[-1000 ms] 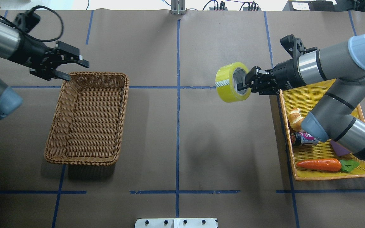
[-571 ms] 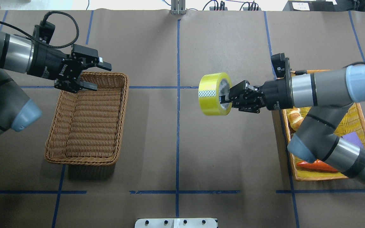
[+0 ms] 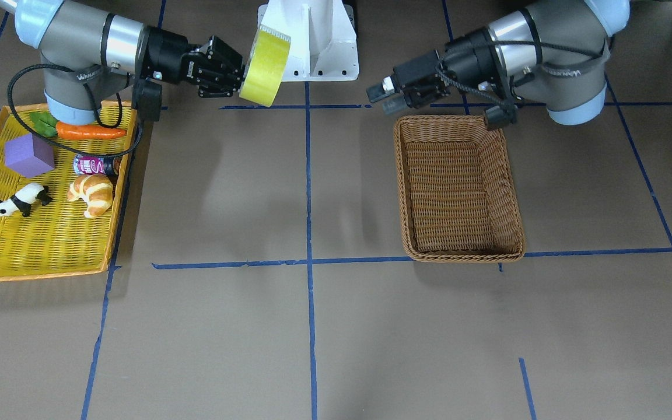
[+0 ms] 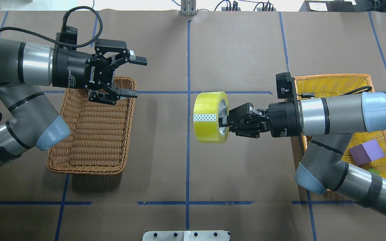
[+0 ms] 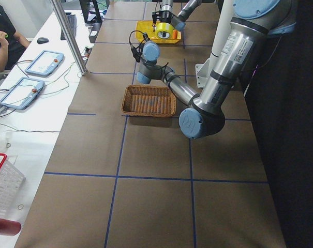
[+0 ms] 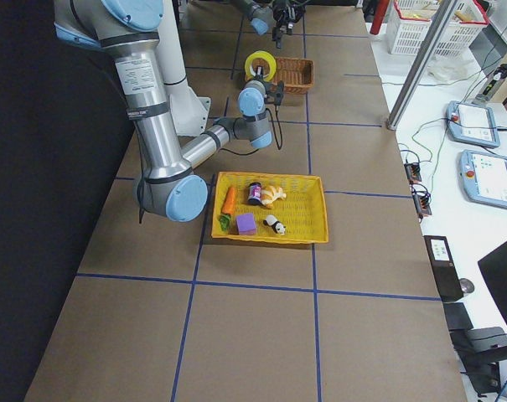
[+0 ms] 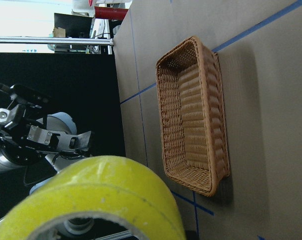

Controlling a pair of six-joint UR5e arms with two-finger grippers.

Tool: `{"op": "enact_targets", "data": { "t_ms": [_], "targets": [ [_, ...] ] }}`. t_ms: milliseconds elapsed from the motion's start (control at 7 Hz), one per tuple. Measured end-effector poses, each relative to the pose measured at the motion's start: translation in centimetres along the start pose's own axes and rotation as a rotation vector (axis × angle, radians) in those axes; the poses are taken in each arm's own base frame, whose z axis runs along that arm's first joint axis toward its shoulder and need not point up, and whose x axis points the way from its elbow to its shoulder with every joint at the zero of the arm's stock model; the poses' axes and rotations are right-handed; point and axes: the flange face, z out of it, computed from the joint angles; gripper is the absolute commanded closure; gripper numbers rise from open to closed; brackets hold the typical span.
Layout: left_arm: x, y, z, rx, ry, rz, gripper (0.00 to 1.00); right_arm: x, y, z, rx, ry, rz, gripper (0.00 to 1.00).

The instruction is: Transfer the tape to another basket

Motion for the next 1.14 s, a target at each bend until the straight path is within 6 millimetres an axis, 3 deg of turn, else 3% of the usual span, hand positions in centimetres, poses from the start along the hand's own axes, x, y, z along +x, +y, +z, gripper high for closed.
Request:
{"op": "enact_targets", "data": {
  "t_ms": [286, 1143],
  "targets": [
    [0.3, 3.2, 1.6, -0.03, 0.068, -0.035, 0.0, -1.1, 1.6, 0.4, -0.031, -0.034, -0.01, 1.0],
    [0.4, 8.1, 5.1, -0.105, 0.126, -0.07, 0.0, -1.8, 3.7, 3.6, -0.012, -0.107, 0.001, 1.0]
  ]
}}
